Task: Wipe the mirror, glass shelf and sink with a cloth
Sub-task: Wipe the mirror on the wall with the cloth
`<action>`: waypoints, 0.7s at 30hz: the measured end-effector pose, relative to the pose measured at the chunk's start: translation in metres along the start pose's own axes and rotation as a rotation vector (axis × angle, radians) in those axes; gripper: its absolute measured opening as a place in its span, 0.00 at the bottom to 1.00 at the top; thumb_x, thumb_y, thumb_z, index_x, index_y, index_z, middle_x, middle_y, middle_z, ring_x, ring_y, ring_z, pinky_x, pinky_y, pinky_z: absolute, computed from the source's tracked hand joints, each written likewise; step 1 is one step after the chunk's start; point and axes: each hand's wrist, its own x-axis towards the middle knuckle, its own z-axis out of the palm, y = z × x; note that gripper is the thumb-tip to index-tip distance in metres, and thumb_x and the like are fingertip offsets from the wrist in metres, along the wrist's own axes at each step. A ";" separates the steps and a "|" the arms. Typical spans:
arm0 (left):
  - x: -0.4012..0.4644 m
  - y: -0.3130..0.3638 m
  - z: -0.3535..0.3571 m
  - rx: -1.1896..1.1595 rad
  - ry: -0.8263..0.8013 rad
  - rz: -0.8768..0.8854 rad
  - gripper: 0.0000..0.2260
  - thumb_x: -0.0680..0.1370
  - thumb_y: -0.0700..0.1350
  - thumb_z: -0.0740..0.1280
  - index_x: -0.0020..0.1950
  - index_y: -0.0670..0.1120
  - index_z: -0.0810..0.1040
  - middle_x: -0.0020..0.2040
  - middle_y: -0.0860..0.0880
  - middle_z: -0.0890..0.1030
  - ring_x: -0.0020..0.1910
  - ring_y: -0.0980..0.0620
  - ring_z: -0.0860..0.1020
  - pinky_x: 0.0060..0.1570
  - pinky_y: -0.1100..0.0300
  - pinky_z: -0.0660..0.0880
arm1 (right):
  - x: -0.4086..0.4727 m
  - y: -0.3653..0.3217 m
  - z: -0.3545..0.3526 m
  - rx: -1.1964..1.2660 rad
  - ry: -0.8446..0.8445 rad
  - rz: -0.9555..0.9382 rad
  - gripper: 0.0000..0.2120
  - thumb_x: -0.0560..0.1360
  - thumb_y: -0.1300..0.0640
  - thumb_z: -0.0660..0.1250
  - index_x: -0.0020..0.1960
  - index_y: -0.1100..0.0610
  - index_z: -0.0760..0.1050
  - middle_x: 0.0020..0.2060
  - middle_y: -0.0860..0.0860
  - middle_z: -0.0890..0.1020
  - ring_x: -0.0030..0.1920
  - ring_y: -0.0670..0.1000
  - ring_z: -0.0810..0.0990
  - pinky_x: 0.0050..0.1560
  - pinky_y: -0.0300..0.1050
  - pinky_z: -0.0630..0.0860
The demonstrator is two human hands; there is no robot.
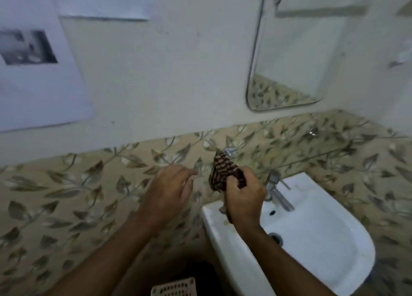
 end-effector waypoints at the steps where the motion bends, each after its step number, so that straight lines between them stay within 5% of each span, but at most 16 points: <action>1: 0.022 0.010 -0.008 -0.019 0.022 0.053 0.10 0.80 0.43 0.63 0.56 0.47 0.82 0.47 0.50 0.81 0.49 0.50 0.77 0.51 0.56 0.73 | 0.009 -0.012 -0.012 0.016 0.021 0.006 0.05 0.73 0.62 0.64 0.39 0.57 0.71 0.30 0.54 0.74 0.31 0.53 0.72 0.30 0.42 0.67; 4: 0.085 0.044 -0.029 -0.046 0.038 0.208 0.09 0.79 0.41 0.64 0.56 0.47 0.82 0.47 0.51 0.81 0.48 0.51 0.77 0.49 0.56 0.75 | 0.042 -0.043 -0.042 0.096 0.109 0.006 0.12 0.72 0.65 0.66 0.33 0.56 0.68 0.25 0.50 0.70 0.27 0.46 0.65 0.26 0.36 0.61; 9: 0.165 0.091 -0.050 -0.019 0.054 0.393 0.11 0.79 0.44 0.62 0.57 0.48 0.81 0.51 0.52 0.81 0.50 0.53 0.77 0.50 0.54 0.76 | 0.113 -0.083 -0.084 0.252 0.245 0.004 0.09 0.73 0.63 0.66 0.35 0.58 0.72 0.27 0.50 0.74 0.28 0.43 0.69 0.29 0.35 0.65; 15: 0.251 0.125 -0.071 0.104 0.060 0.549 0.11 0.78 0.44 0.63 0.55 0.49 0.83 0.49 0.52 0.82 0.48 0.52 0.79 0.47 0.53 0.77 | 0.188 -0.096 -0.133 0.397 0.255 0.078 0.08 0.73 0.60 0.65 0.37 0.54 0.79 0.33 0.51 0.82 0.34 0.51 0.78 0.32 0.47 0.73; 21: 0.330 0.135 -0.088 0.258 0.104 0.595 0.10 0.77 0.44 0.63 0.52 0.49 0.84 0.47 0.51 0.81 0.46 0.50 0.78 0.45 0.50 0.76 | 0.244 -0.113 -0.147 0.500 0.274 -0.039 0.07 0.79 0.54 0.66 0.47 0.47 0.82 0.43 0.47 0.86 0.46 0.48 0.85 0.48 0.49 0.82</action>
